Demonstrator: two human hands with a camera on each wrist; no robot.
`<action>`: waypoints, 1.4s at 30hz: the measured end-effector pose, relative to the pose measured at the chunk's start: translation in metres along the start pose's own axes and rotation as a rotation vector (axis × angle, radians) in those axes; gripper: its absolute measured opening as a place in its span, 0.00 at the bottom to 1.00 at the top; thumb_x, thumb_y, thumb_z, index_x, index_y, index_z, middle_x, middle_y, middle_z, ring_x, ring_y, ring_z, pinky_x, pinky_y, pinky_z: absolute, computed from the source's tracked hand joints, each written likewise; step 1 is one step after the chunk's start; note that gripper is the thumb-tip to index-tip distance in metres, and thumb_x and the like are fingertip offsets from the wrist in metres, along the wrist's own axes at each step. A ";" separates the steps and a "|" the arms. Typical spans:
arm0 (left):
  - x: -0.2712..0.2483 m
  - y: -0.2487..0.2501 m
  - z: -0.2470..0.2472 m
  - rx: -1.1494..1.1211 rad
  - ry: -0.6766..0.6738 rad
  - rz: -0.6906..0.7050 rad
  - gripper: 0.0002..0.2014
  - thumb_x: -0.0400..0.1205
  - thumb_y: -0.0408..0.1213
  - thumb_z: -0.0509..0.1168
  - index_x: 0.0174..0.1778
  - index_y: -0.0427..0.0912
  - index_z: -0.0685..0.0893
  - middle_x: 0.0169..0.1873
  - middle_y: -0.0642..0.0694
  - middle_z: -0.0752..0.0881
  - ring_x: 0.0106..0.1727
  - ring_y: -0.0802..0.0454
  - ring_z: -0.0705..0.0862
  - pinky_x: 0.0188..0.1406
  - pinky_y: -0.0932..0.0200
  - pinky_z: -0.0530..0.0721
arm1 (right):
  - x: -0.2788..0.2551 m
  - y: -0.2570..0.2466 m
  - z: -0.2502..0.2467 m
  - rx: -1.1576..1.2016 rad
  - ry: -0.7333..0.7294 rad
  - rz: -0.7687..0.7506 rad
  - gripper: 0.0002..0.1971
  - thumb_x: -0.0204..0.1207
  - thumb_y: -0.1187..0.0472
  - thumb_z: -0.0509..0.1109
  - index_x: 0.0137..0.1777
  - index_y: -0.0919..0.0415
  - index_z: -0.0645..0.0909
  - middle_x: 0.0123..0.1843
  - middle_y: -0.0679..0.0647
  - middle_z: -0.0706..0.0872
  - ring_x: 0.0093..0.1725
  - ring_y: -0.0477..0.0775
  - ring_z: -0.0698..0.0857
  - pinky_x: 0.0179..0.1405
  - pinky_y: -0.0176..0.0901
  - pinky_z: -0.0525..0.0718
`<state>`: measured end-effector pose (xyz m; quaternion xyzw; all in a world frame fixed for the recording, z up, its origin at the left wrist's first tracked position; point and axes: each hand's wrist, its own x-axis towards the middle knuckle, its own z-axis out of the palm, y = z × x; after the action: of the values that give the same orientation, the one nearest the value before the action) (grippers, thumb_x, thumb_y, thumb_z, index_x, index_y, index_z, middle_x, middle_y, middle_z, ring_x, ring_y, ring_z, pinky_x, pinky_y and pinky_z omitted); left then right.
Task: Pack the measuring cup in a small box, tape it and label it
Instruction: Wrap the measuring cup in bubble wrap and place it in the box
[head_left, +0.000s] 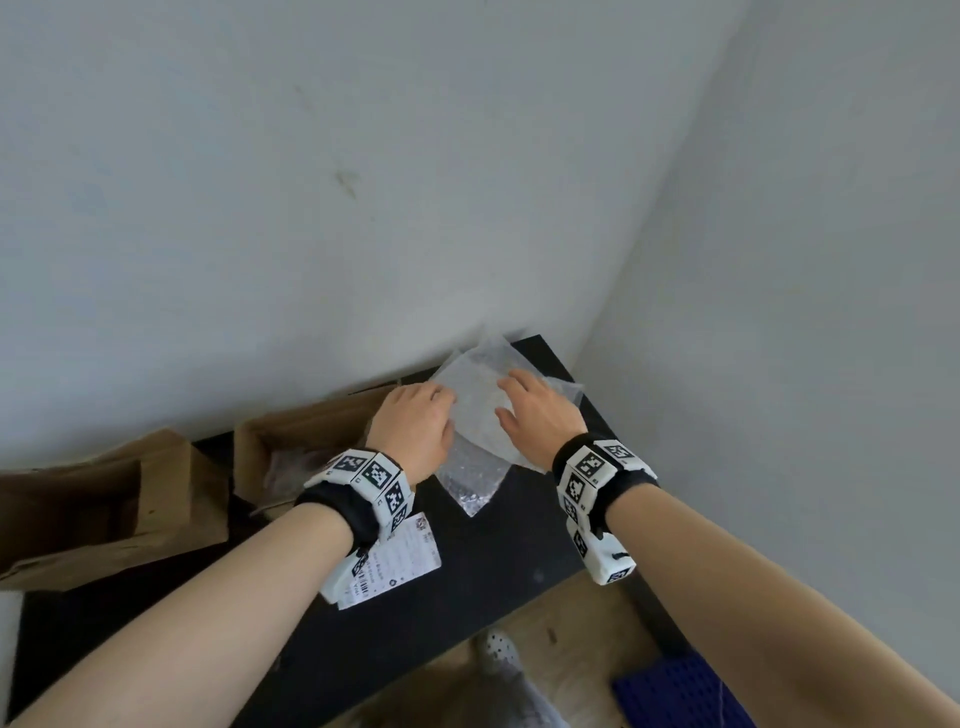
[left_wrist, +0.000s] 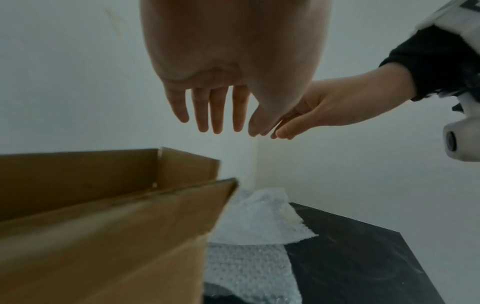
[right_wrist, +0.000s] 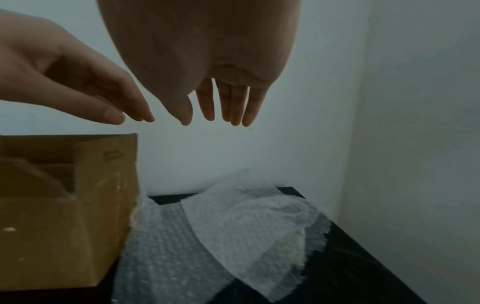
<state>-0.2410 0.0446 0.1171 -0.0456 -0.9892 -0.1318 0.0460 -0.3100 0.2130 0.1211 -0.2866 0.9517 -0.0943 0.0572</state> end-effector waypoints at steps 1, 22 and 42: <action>0.008 0.009 0.006 0.010 -0.006 0.007 0.18 0.84 0.40 0.56 0.71 0.44 0.74 0.68 0.47 0.76 0.69 0.48 0.74 0.72 0.54 0.65 | 0.002 0.014 0.000 -0.008 -0.021 0.003 0.22 0.83 0.56 0.59 0.75 0.62 0.68 0.78 0.58 0.68 0.74 0.60 0.72 0.68 0.54 0.76; 0.091 0.032 0.158 -0.040 -0.372 -0.361 0.29 0.84 0.45 0.58 0.80 0.44 0.57 0.80 0.43 0.61 0.79 0.45 0.62 0.75 0.49 0.66 | 0.070 0.155 0.105 0.074 -0.304 -0.137 0.30 0.78 0.56 0.68 0.77 0.61 0.63 0.80 0.60 0.62 0.75 0.61 0.68 0.74 0.52 0.68; 0.097 0.043 0.092 -0.185 0.187 -0.301 0.11 0.76 0.18 0.63 0.48 0.35 0.82 0.47 0.35 0.80 0.47 0.36 0.79 0.43 0.45 0.79 | 0.089 0.153 0.017 0.304 -0.067 0.012 0.22 0.84 0.50 0.58 0.72 0.62 0.71 0.70 0.58 0.75 0.67 0.58 0.77 0.67 0.50 0.73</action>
<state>-0.3403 0.1183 0.0500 0.1111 -0.9599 -0.2312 0.1128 -0.4629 0.2858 0.0667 -0.2719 0.9256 -0.2275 0.1321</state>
